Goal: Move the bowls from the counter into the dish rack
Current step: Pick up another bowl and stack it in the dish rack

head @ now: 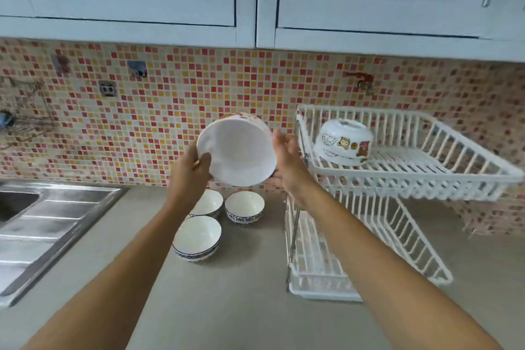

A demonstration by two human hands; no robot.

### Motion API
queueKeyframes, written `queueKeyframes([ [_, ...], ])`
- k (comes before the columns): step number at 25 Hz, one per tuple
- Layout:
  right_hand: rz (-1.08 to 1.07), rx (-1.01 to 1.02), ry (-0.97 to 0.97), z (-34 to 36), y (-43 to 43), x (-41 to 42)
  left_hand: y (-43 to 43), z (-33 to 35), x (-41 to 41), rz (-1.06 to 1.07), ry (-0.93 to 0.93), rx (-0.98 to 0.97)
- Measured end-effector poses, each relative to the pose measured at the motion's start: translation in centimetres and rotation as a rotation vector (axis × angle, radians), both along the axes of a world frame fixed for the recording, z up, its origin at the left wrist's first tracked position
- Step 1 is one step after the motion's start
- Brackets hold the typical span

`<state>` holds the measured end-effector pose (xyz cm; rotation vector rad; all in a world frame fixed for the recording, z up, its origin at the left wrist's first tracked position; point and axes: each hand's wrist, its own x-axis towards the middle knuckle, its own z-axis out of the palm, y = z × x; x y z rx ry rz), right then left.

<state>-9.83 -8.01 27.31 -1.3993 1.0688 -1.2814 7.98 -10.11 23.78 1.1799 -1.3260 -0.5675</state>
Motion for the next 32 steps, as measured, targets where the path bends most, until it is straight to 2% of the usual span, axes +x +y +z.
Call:
queueKeyframes([
  [3,0.014,-0.085,0.013,4.4,1.2,-3.7,1.4,3.7,-3.3,-0.228,0.171,-0.159],
  [6,0.125,-0.067,-0.011,7.3,0.9,-9.1,1.1,6.8,-7.0,-0.488,0.272,-0.183],
  [10,0.291,-0.034,0.071,8.7,0.2,-16.8,-1.2,9.3,-13.2,-0.663,0.222,-0.182],
  [13,0.201,-0.021,0.071,8.4,-1.1,-23.0,-4.5,9.8,-19.2,-0.725,0.084,-0.142],
  [15,0.112,-0.021,0.132,7.9,-2.0,-25.6,-6.6,9.4,-21.8,-0.697,-0.006,-0.1],
  [18,-0.034,-0.072,0.384,7.0,-2.3,-26.5,-9.6,8.5,-22.1,-0.546,-0.149,-0.032],
  [22,-0.167,-0.138,0.674,5.7,-3.7,-28.8,-12.4,8.6,-24.5,-0.275,-0.706,0.039],
  [25,-0.213,-0.197,0.744,5.0,-4.9,-30.4,-13.4,7.9,-25.8,-0.283,-0.964,0.14],
  [32,-0.274,-0.28,0.742,5.5,-5.4,-31.5,-14.7,7.2,-25.0,-0.289,-0.913,0.338],
])
